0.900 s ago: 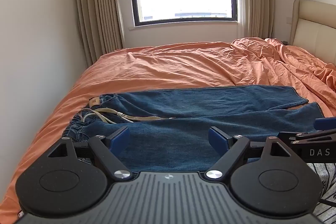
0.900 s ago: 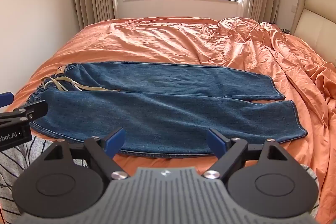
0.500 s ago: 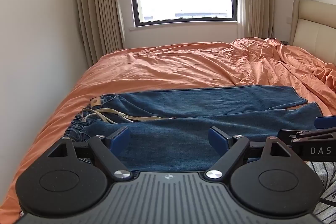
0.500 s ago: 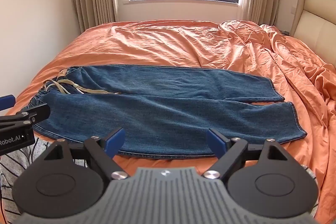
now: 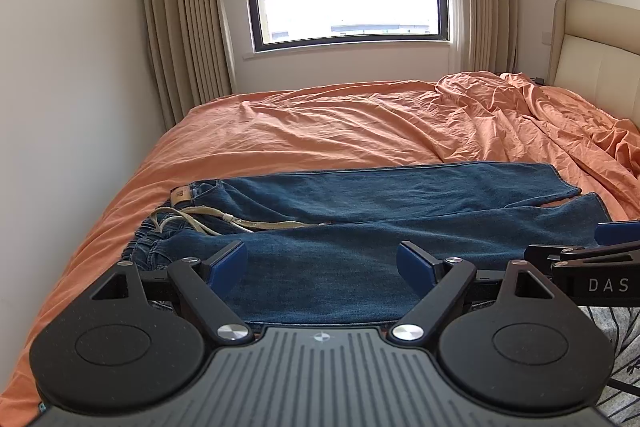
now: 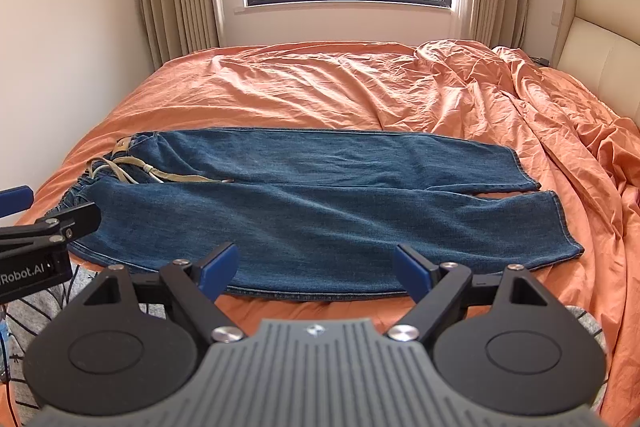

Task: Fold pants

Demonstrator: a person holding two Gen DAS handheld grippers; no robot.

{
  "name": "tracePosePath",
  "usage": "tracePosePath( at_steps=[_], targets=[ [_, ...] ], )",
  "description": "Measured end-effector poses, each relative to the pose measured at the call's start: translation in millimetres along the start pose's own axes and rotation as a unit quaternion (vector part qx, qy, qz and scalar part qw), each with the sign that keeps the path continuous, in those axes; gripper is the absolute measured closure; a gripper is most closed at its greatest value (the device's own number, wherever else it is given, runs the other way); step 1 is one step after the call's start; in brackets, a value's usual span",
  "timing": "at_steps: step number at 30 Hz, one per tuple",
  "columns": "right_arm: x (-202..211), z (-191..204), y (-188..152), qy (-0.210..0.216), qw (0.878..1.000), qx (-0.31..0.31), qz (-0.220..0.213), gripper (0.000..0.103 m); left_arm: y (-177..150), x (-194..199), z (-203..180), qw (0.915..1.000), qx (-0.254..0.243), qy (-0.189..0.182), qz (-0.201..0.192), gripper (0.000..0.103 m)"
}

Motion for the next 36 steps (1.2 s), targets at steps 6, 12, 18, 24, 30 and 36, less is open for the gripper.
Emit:
tracePosePath(
  at_steps=[6, 12, 18, 24, 30, 36],
  targets=[
    [5.4, 0.3, -2.8, 0.0, 1.0, -0.001, -0.008, 0.022, 1.8, 2.4, 0.0, 1.0, -0.002, -0.001, 0.0, 0.004],
    [9.1, -3.5, -6.8, 0.002, 1.0, -0.011, -0.006, 0.022, 1.7, 6.9, 1.0, 1.0, -0.001, 0.0, 0.001, 0.004],
    [15.0, -4.3, -10.7, -0.003, 1.0, -0.012, -0.007, 0.022, -2.8, 9.1, 1.2, 1.0, -0.003, -0.003, 0.003, 0.005],
    [18.2, -3.9, -11.5, -0.006, 1.0, -0.015, -0.007, 0.022, -3.8, 9.3, -2.0, 1.0, -0.005, -0.005, 0.003, 0.004],
    [22.0, -3.1, -11.3, -0.008, 1.0, -0.014, -0.011, 0.022, -4.7, 10.1, -3.1, 1.0, -0.005, -0.006, 0.004, 0.004],
    [23.2, -2.9, -12.4, -0.007, 1.0, -0.016, -0.011, 0.022, -4.7, 10.1, -3.0, 1.0, -0.005, -0.006, 0.004, 0.004]
  ],
)
Point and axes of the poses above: each gripper's, at about its wrist camera, not at the fingertips, and x roughly against the way its jaws point, z to its left, y to its top, the point moved 9 cm from there along -x, roughly the way its jaws point, and after that the axes turned 5 degrees about y, right-handed, at the moved point
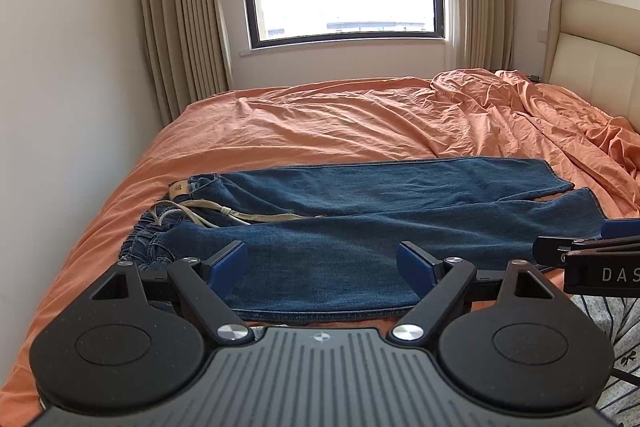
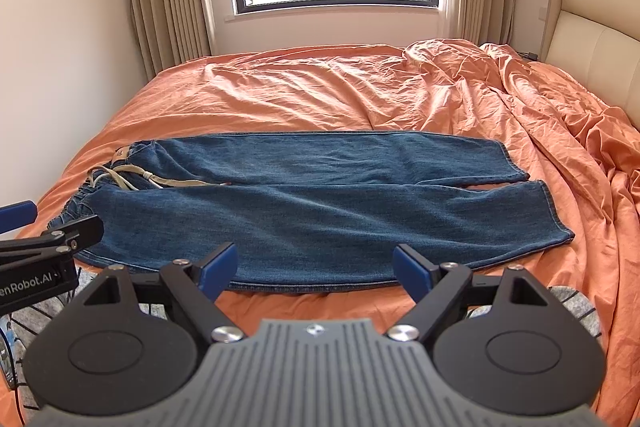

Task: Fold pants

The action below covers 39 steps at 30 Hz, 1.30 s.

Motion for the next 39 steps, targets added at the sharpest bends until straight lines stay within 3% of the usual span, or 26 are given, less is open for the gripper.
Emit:
tracePosePath(
  at_steps=[39],
  targets=[
    [0.2, 1.0, -4.8, 0.014, 1.0, -0.004, 0.004, 0.022, -7.5, 2.1, 2.4, 0.9999, -0.002, 0.007, 0.009, 0.004]
  ],
)
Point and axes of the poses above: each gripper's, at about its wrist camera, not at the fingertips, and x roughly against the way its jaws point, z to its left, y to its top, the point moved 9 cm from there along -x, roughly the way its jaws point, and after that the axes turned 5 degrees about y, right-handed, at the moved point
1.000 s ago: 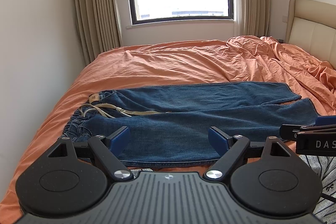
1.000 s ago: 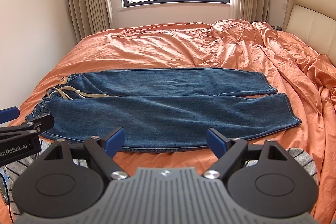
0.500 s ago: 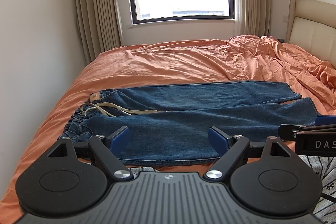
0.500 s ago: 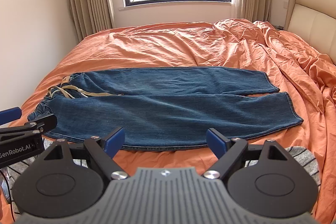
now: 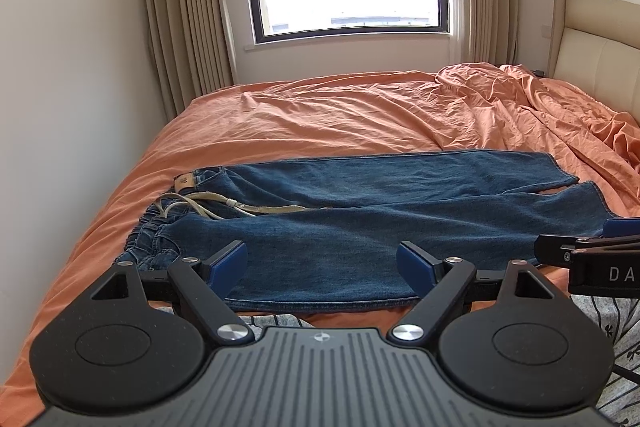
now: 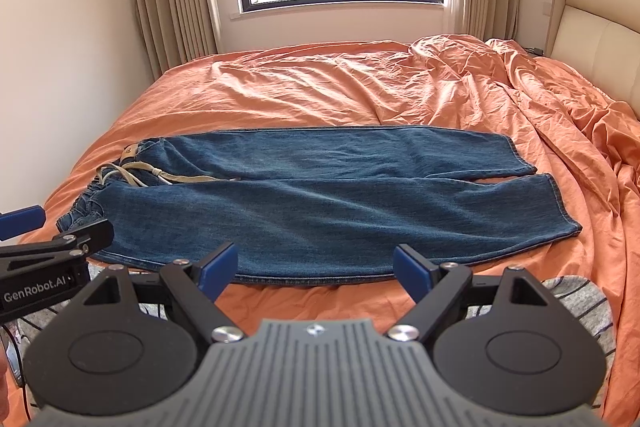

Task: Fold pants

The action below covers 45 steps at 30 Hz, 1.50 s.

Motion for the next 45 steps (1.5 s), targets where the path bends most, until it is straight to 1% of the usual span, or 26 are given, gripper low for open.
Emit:
tracePosePath(
  at_steps=[5, 8, 10, 11, 12, 14, 16, 18, 19, 21, 22, 24, 26, 29, 30, 31, 32, 34, 35, 36, 38, 39, 41, 42, 43, 45],
  targets=[
    [-4.4, -4.6, -0.1, 0.0, 1.0, 0.011, 0.0, 0.022, 5.2, -8.3, 6.1, 0.9997, -0.019, 0.013, -0.004, 0.004],
    [-13.4, -11.7, 3.0, -0.005, 1.0, 0.025, 0.002, 0.022, 9.8, -18.9, 18.6, 0.9991, -0.036, 0.023, -0.003, 0.004],
    [-21.1, -20.8, 7.2, -0.003, 1.0, 0.028, -0.001, 0.022, 13.1, -28.3, 29.7, 0.9987, -0.046, 0.021, 0.0, 0.005],
    [-25.5, -26.3, 9.0, 0.0, 1.0, 0.022, 0.0, 0.022, 15.2, -33.7, 36.3, 0.9987, -0.049, 0.016, 0.004, 0.011],
    [-30.7, -32.7, 10.6, 0.003, 1.0, 0.014, 0.002, 0.022, 18.2, -38.6, 43.6, 0.9988, -0.047, 0.007, 0.004, 0.021],
    [-44.2, -49.9, 13.2, 0.012, 1.0, -0.004, 0.01, 0.022, 24.7, -49.4, 60.3, 0.9988, -0.048, -0.008, 0.004, 0.024],
    [-57.8, -66.9, 15.0, 0.007, 1.0, -0.009, 0.022, 0.022, 31.6, -60.1, 78.5, 0.9976, -0.066, -0.021, -0.001, 0.026],
    [-72.5, -88.2, 19.1, 0.003, 0.999, -0.007, 0.034, 0.022, 35.3, -73.6, 95.2, 0.9947, -0.099, -0.03, 0.001, 0.036],
    [-78.3, -98.1, 21.8, 0.006, 0.999, -0.011, 0.033, 0.022, 36.4, -82.6, 104.7, 0.9923, -0.12, -0.032, 0.007, 0.037],
    [-89.3, -116.7, 29.2, 0.015, 1.0, -0.013, 0.023, 0.022, 37.1, -100.5, 124.1, 0.9893, -0.141, -0.032, 0.022, 0.041],
    [-97.1, -128.3, 33.1, 0.01, 1.0, -0.012, 0.024, 0.022, 37.1, -108.1, 131.8, 0.9882, -0.147, -0.032, 0.029, 0.043],
    [-110.9, -146.1, 37.8, 0.002, 0.999, -0.001, 0.035, 0.022, 31.4, -126.0, 146.1, 0.9836, -0.168, -0.037, 0.052, 0.043],
    [-127.2, -164.7, 40.9, -0.008, 0.999, 0.006, 0.053, 0.022, 22.3, -141.8, 153.9, 0.9757, -0.205, -0.034, 0.069, 0.043],
    [-150.4, -191.9, 39.8, -0.02, 0.995, 0.0, 0.095, 0.023, -4.5, -168.8, 162.0, 0.9552, -0.268, -0.051, 0.113, 0.043],
    [-157.9, -201.6, 38.4, -0.029, 0.993, -0.004, 0.111, 0.027, -16.2, -178.2, 164.2, 0.9465, -0.288, -0.06, 0.132, 0.043],
    [-165.4, -209.5, 36.7, -0.035, 0.991, -0.007, 0.128, 0.031, -24.7, -185.1, 164.9, 0.9397, -0.304, -0.066, 0.142, 0.043],
    [-172.4, -217.0, 34.9, -0.04, 0.989, -0.009, 0.144, 0.033, -34.7, -193.0, 165.0, 0.931, -0.325, -0.071, 0.15, 0.043],
    [-184.3, -229.8, 30.7, -0.06, 0.983, -0.004, 0.174, 0.042, -49.0, -201.9, 162.5, 0.9162, -0.36, -0.081, 0.156, 0.043],
    [-189.9, -235.1, 28.4, -0.067, 0.98, 0.001, 0.189, 0.043, -57.5, -207.0, 161.5, 0.9053, -0.384, -0.087, 0.16, 0.041],
    [-194.2, -238.5, 26.7, -0.072, 0.977, 0.007, 0.202, 0.044, -65.3, -211.3, 159.9, 0.8923, -0.41, -0.094, 0.163, 0.04],
    [-200.8, -242.7, 22.0, -0.077, 0.97, 0.026, 0.228, 0.05, -79.4, -215.8, 158.2, 0.8673, -0.458, -0.101, 0.166, 0.038],
    [-203.6, -245.1, 20.7, -0.08, 0.967, 0.034, 0.24, 0.053, -86.8, -219.6, 158.2, 0.8524, -0.484, -0.106, 0.166, 0.036],
    [-207.3, -250.2, 19.3, -0.087, 0.96, 0.046, 0.26, 0.054, -96.3, -222.0, 158.4, 0.8334, -0.515, -0.116, 0.163, 0.032],
    [-209.6, -252.9, 19.2, -0.092, 0.957, 0.053, 0.269, 0.054, -99.2, -224.3, 159.1, 0.8294, -0.521, -0.119, 0.162, 0.03],
    [-210.6, -254.5, 18.5, -0.096, 0.954, 0.06, 0.276, 0.054, -101.8, -226.2, 159.9, 0.8275, -0.522, -0.122, 0.167, 0.028],
    [-212.9, -258.0, 18.6, -0.103, 0.951, 0.068, 0.283, 0.054, -107.3, -230.6, 160.8, 0.8223, -0.523, -0.132, 0.182, 0.027]
  ],
)
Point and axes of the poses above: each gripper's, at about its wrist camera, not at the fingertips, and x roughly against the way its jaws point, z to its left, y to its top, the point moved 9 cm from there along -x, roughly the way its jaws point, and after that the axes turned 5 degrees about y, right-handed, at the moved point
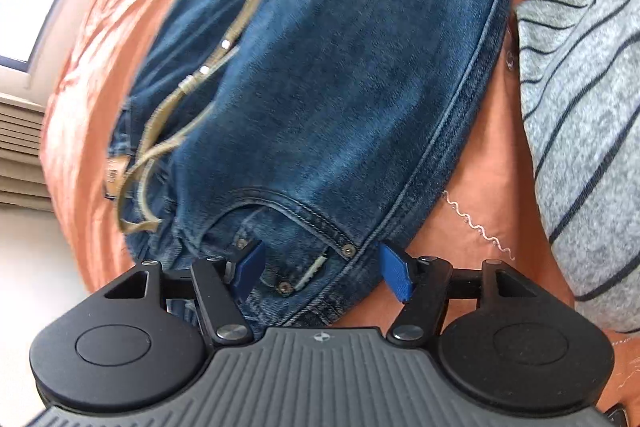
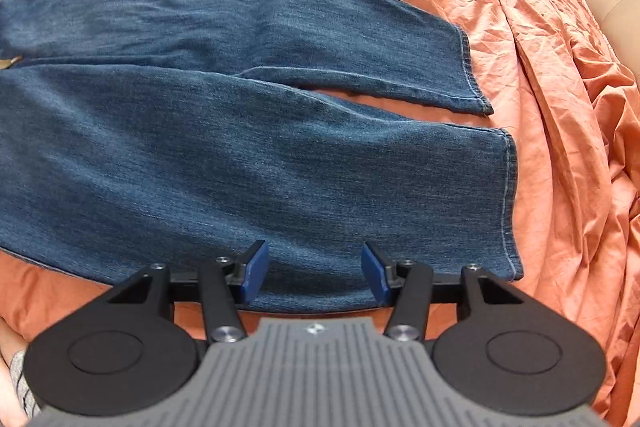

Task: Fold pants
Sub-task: 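Grasp the jeans waistband with the left gripper while the right gripper grasps the leg hems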

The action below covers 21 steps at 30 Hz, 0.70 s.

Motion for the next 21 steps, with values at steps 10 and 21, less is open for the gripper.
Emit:
tracePosePath(
  at_steps=[10, 21],
  targets=[
    [-14.2, -6.4, -0.4, -0.009, 0.997, 0.063, 0.049, 0.055, -16.7, 0.3, -15.2, 0.9984, -0.031, -0.035, 0.032, 0.021],
    [8.5, -19.0, 1.0, -0.028, 0.983, 0.156, 0.089, 0.056, 0.0, -4.2, -18.5, 0.9973, 0.031, 0.01, 0.066, 0.071]
  ],
)
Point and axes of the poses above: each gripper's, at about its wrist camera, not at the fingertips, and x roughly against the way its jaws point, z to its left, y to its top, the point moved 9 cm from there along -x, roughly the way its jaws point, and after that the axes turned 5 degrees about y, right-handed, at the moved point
